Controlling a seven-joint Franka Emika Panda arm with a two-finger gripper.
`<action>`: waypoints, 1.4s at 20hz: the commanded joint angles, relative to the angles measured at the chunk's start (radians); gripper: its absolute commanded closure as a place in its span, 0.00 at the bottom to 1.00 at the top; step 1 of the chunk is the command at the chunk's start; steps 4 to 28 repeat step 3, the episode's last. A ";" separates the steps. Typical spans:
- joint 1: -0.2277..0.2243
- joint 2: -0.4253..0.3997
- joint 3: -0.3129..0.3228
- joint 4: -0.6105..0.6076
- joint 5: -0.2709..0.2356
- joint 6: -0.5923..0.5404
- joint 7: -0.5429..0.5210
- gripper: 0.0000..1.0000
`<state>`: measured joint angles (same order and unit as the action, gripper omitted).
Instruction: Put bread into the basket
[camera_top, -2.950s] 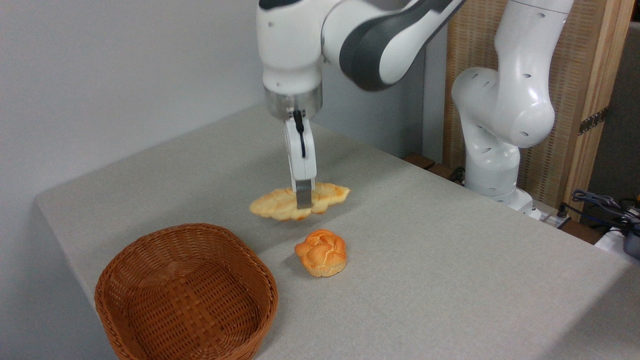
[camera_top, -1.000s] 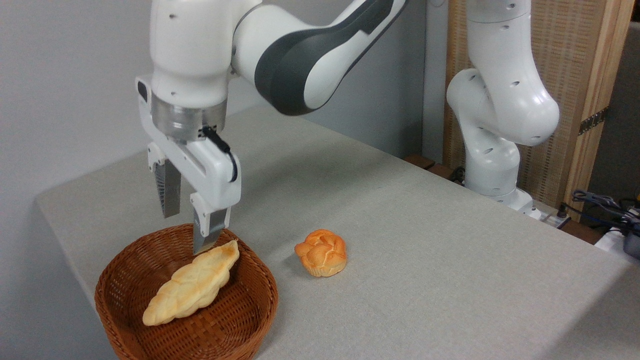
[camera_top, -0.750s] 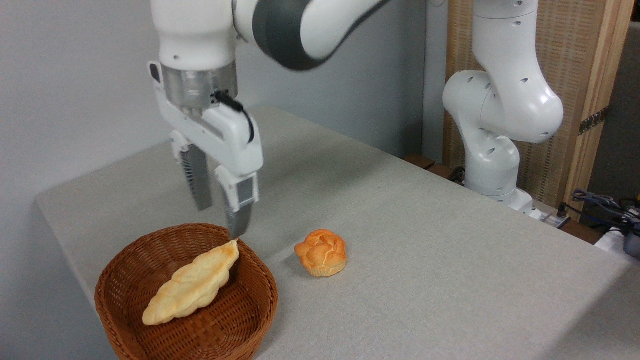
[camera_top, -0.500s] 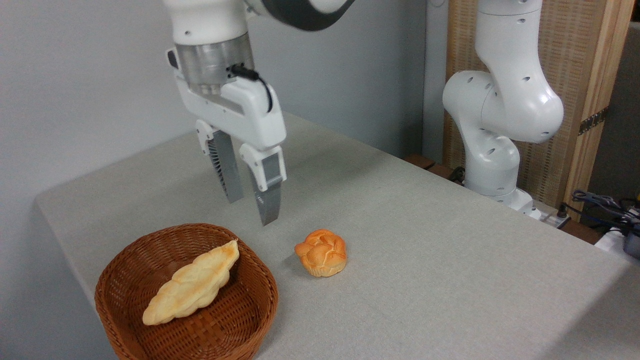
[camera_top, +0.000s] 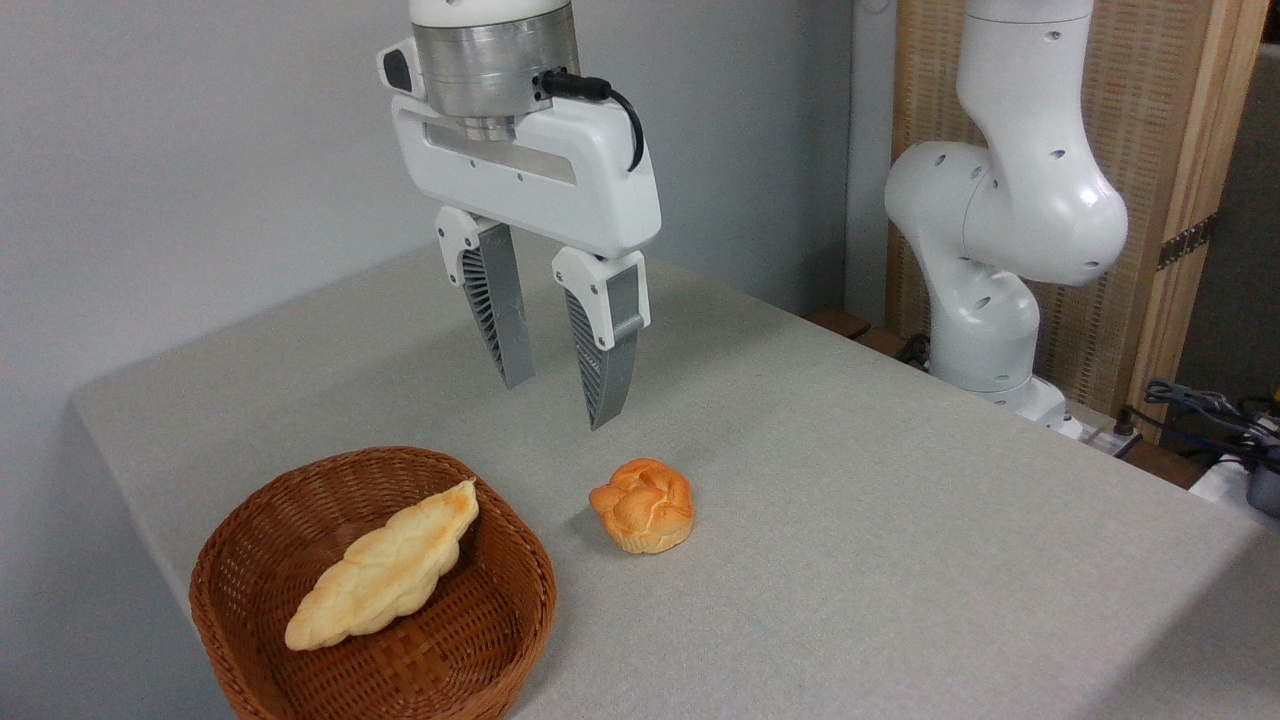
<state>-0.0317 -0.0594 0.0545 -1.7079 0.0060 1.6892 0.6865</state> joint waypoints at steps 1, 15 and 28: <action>-0.007 -0.011 0.004 -0.007 0.005 -0.019 0.002 0.00; -0.007 -0.011 0.004 -0.007 0.005 -0.019 0.004 0.00; -0.007 -0.011 0.004 -0.007 0.005 -0.019 0.004 0.00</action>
